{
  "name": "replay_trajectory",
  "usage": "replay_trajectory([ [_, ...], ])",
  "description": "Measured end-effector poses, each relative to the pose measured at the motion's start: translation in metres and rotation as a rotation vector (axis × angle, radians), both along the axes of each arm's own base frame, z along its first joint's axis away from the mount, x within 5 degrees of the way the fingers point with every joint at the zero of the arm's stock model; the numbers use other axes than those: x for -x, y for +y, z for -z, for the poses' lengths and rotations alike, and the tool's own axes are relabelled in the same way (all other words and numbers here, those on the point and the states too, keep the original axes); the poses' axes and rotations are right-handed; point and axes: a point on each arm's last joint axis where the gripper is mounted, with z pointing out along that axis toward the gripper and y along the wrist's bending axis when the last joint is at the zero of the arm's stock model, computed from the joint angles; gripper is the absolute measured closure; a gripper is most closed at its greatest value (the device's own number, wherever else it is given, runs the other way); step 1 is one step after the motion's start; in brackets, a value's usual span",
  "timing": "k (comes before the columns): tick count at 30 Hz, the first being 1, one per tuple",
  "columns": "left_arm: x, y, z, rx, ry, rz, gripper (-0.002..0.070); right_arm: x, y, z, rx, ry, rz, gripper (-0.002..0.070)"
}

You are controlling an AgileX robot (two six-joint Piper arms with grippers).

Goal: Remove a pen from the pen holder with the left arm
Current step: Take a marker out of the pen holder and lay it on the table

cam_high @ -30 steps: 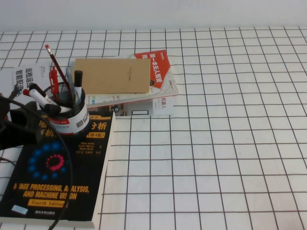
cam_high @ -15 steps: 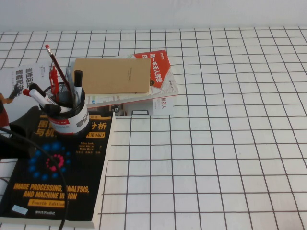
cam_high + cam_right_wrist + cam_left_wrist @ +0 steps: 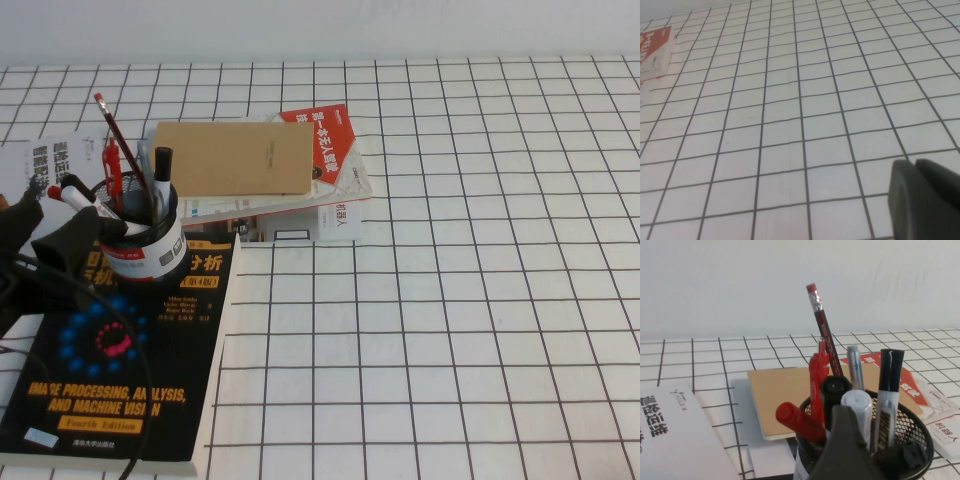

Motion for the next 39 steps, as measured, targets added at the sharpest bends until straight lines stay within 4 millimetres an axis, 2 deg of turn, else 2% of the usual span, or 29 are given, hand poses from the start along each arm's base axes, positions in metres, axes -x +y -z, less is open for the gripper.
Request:
replay_trajectory([
  [8, -0.025, 0.002, 0.013, 0.059, 0.04, -0.002, 0.0293, 0.0, 0.0, 0.0, 0.0, 0.0, 0.0, 0.0692],
  [13, -0.035, 0.003, 0.014, 0.065, 0.045, -0.005, 0.0309, 0.0, 0.0, 0.0, 0.0, 0.0, 0.0, 0.0692],
  [16, -0.039, 0.003, 0.014, 0.076, 0.049, -0.006, 0.0344, 0.0, 0.0, 0.0, 0.0, 0.0, 0.0, 0.0693],
  [19, -0.041, 0.004, 0.015, 0.087, 0.054, -0.007, 0.0418, 0.0, 0.0, 0.0, 0.0, 0.0, 0.0, 0.0693],
  [24, -0.042, 0.003, 0.015, 0.102, 0.051, -0.003, 0.058, 0.0, 0.0, 0.0, 0.0, 0.0, 0.0, 0.0692],
  [31, -0.04, 0.001, 0.007, 0.129, -0.02, 0.029, 0.058, 0.0, 0.0, 0.0, 0.0, 0.0, 0.0, 0.0692],
  [39, -0.024, 0.007, -0.023, 0.077, -0.095, -0.023, 0.058, 0.0, 0.0, 0.0, 0.0, 0.0, 0.0, 0.0692],
])
